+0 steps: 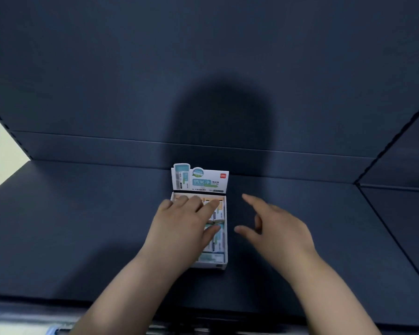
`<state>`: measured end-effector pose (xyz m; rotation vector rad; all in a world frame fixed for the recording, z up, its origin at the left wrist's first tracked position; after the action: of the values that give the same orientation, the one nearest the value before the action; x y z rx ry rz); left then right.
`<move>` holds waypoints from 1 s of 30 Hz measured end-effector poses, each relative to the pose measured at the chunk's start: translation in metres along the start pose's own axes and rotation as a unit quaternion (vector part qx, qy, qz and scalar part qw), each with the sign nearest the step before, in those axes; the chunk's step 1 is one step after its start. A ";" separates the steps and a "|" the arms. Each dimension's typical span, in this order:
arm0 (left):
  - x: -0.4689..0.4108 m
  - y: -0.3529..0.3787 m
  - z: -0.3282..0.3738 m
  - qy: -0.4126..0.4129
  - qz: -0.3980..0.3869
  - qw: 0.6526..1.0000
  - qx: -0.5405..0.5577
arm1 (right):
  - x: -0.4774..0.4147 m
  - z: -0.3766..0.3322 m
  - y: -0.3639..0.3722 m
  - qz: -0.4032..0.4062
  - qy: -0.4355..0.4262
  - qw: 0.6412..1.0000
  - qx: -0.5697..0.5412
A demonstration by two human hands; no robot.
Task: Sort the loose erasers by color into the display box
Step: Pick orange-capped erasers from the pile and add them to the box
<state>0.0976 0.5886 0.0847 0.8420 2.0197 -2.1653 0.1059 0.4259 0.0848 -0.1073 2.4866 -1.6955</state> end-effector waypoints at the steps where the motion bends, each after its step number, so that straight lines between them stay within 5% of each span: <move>1: 0.000 0.000 0.007 -0.003 -0.004 1.000 -0.003 | 0.004 0.003 -0.001 -0.002 -0.011 1.000 -0.003; 11: 0.016 0.000 0.086 -0.015 -0.023 0.999 0.036 | 0.039 0.040 -0.007 -0.016 -0.041 0.999 0.018; 30: 0.066 -0.035 0.079 0.003 -0.081 0.996 0.047 | 0.123 0.015 -0.026 0.038 0.063 0.997 0.010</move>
<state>0.0002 0.5398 0.0878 0.7168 2.0707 -2.3630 -0.0138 0.3867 0.0957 0.0963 2.5247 -1.7480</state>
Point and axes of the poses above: each hand's wrist, its own x-axis away from the middle knuckle, its own y-axis out of the palm, z = x × y, the point moved 5 cm from there along -x, towards the middle knuckle, and after that the axes turned 4 degrees about z, right-handed, at the moved point
